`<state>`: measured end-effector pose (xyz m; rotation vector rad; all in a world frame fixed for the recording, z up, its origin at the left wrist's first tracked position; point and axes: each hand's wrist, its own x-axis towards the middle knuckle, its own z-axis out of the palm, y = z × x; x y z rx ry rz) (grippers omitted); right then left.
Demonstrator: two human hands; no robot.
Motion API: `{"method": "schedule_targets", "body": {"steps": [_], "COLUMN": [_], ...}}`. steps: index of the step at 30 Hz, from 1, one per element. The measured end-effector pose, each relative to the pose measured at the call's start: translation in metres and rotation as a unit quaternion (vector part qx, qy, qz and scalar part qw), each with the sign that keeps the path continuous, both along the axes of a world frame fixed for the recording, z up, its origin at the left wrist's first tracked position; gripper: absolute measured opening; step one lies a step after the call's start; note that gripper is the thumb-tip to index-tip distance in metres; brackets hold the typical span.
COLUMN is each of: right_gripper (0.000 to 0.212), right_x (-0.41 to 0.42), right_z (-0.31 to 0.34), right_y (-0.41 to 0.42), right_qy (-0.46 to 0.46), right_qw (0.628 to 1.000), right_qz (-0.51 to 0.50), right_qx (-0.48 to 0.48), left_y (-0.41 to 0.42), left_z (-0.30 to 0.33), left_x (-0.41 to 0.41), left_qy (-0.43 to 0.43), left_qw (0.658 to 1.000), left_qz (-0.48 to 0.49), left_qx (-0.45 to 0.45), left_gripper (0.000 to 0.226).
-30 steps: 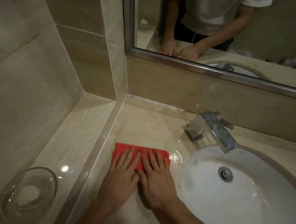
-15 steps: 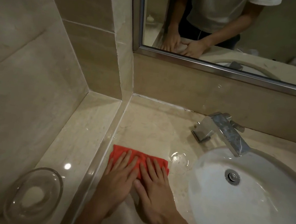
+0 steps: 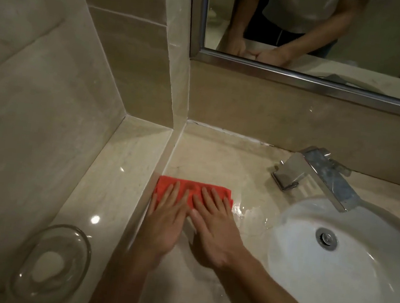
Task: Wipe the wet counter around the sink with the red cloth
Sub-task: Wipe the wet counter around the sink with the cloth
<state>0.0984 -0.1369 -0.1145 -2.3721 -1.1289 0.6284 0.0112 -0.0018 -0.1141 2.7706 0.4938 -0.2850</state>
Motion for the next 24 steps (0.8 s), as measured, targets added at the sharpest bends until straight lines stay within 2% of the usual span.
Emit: {"method": "schedule_targets", "body": {"steps": [2, 4, 7, 10, 11, 12, 14, 15, 19, 21, 24], "right_gripper": [0.089, 0.085, 0.09, 0.092, 0.09, 0.088, 0.085, 0.084, 0.082, 0.083, 0.079], "right_x": [-0.036, -0.06, -0.062, -0.043, -0.035, -0.027, -0.016, -0.014, -0.035, -0.059, -0.09], "right_z": [0.0, 0.001, 0.004, 0.003, 0.001, -0.001, -0.004, -0.005, -0.005, -0.005, -0.007], "right_y": [-0.021, -0.036, -0.038, -0.021, -0.014, -0.008, 0.0, 0.002, -0.011, -0.027, -0.046], "right_qy": [0.005, 0.014, 0.027, -0.001, -0.016, -0.031, -0.053, -0.062, -0.089, -0.076, -0.021], "right_qw": [1.0, 0.999, 0.999, 1.0, 1.0, 0.999, 0.998, 0.997, 0.995, 0.996, 0.999], "right_qz": [0.023, 0.034, 0.017, 0.0, -0.006, -0.014, -0.027, -0.029, -0.02, -0.003, -0.029], "right_qx": [0.001, -0.005, -0.008, -0.01, -0.014, -0.018, -0.026, -0.031, -0.044, -0.044, 0.0], "left_y": [-0.014, -0.023, -0.022, -0.013, -0.009, -0.006, -0.005, -0.004, -0.016, -0.03, -0.04], "left_z": [-0.011, -0.02, -0.02, -0.014, -0.011, -0.006, 0.007, 0.007, -0.005, -0.011, -0.017], "left_x": [-0.045, -0.075, -0.079, -0.055, -0.043, -0.031, -0.01, -0.007, -0.039, -0.069, -0.102], "left_qy": [-0.012, 0.028, 0.081, 0.046, 0.05, 0.056, 0.056, 0.053, 0.033, 0.041, 0.049], "left_qw": [0.999, 0.997, 0.994, 0.996, 0.998, 0.998, 0.997, 0.998, 0.999, 0.999, 0.996], "left_qz": [-0.052, -0.075, -0.072, -0.075, -0.047, -0.017, 0.016, 0.018, -0.028, -0.017, -0.021], "left_qx": [0.012, 0.005, -0.003, 0.015, -0.002, -0.024, -0.046, -0.043, 0.014, -0.025, -0.074], "left_gripper": [0.048, 0.053, 0.059, 0.085, 0.092, 0.086, 0.056, 0.05, 0.052, 0.06, 0.054]}}
